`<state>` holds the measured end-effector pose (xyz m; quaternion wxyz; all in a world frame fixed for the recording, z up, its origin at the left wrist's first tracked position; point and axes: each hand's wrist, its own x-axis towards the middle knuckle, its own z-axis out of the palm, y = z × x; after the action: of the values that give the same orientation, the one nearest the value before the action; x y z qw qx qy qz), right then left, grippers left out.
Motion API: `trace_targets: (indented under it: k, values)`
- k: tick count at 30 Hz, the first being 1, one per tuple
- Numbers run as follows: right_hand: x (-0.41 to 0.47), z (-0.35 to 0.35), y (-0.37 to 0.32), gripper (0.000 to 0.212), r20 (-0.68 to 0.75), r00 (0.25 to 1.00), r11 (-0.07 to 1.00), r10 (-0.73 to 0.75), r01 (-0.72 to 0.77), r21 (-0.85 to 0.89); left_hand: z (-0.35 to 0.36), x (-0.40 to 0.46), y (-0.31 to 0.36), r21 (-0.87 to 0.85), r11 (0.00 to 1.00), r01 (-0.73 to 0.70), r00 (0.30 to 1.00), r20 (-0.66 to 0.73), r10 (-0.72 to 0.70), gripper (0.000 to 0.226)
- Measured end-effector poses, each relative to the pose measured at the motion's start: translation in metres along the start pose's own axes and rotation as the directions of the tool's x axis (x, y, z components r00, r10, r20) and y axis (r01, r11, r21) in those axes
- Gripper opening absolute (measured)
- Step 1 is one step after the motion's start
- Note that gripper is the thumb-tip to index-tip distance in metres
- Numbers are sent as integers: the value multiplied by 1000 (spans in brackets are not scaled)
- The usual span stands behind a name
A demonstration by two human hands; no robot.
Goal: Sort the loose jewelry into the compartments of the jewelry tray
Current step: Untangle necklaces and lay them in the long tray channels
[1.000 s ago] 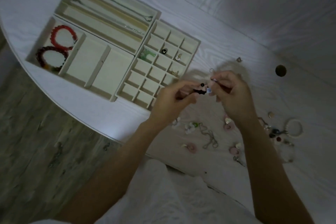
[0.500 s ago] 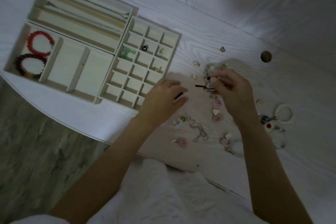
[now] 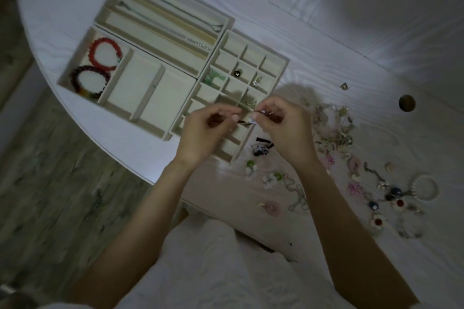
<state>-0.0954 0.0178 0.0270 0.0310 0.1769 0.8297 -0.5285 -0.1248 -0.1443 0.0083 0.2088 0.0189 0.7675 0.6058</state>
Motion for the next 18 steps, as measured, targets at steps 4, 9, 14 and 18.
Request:
trace_targets:
  k: [4, 9, 14, 18]
  values:
    - [4, 10, 9, 11, 52, 998, 998, 48, -45, -52, -1, 11, 1, 259, 965, -48, 998, -17, 54, 18]
    - [4, 1, 21, 15, -56, 993, 937, -104, 79, -340, -12, 6, -7, 621, 725, -297, 930, 16, 367, 24]
    - [0, 10, 21, 20, 53, 949, 802, -309, 291, -522, -17, 6, -32, 786, 499, -364, 892, 141, 429, 26]
    - [-1, 20, 25, 17, 65, 944, 697, -322, 283, -659, -17, 7, -34, 783, 475, -401, 885, 197, 422, 32]
